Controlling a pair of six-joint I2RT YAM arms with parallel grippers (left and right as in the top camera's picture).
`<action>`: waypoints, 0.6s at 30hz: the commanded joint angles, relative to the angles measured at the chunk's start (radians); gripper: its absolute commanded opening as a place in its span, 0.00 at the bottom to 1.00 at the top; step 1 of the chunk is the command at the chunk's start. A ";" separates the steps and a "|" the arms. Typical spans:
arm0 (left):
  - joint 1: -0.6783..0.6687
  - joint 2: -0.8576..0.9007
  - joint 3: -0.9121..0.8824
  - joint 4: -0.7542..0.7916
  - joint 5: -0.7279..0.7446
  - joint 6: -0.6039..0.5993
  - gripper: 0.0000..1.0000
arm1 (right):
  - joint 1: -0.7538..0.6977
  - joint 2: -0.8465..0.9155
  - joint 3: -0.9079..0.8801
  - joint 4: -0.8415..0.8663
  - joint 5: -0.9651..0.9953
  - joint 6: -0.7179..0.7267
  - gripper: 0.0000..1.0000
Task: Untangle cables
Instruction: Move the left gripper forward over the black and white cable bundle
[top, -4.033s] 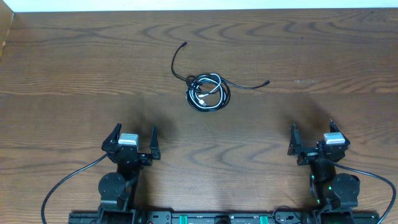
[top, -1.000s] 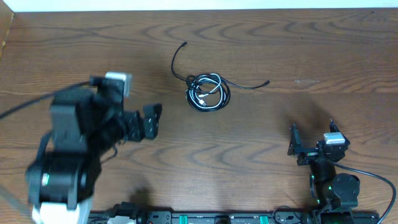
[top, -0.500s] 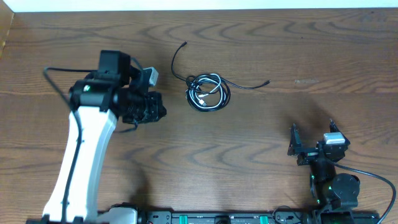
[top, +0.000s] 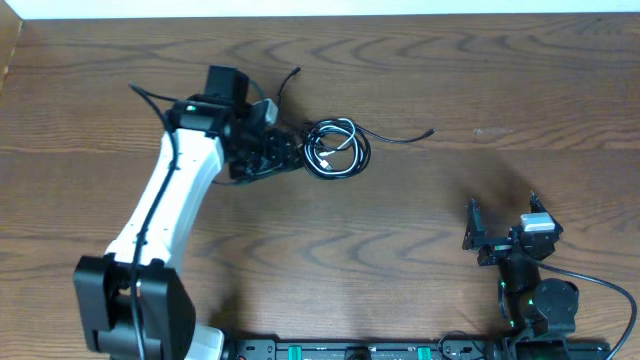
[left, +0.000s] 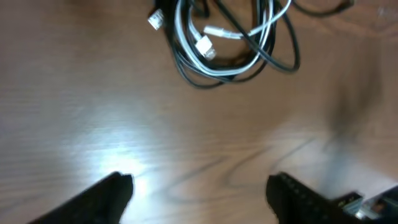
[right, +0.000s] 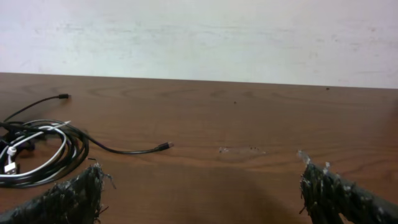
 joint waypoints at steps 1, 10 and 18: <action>-0.043 0.043 0.010 0.050 0.011 -0.084 0.77 | 0.005 -0.002 -0.001 -0.005 0.005 -0.011 0.99; -0.123 0.142 0.010 0.222 -0.137 -0.294 0.77 | 0.005 -0.002 -0.001 -0.005 0.005 -0.011 0.99; -0.199 0.240 0.010 0.226 -0.181 -0.293 0.14 | 0.005 -0.002 -0.001 -0.005 0.005 -0.011 0.99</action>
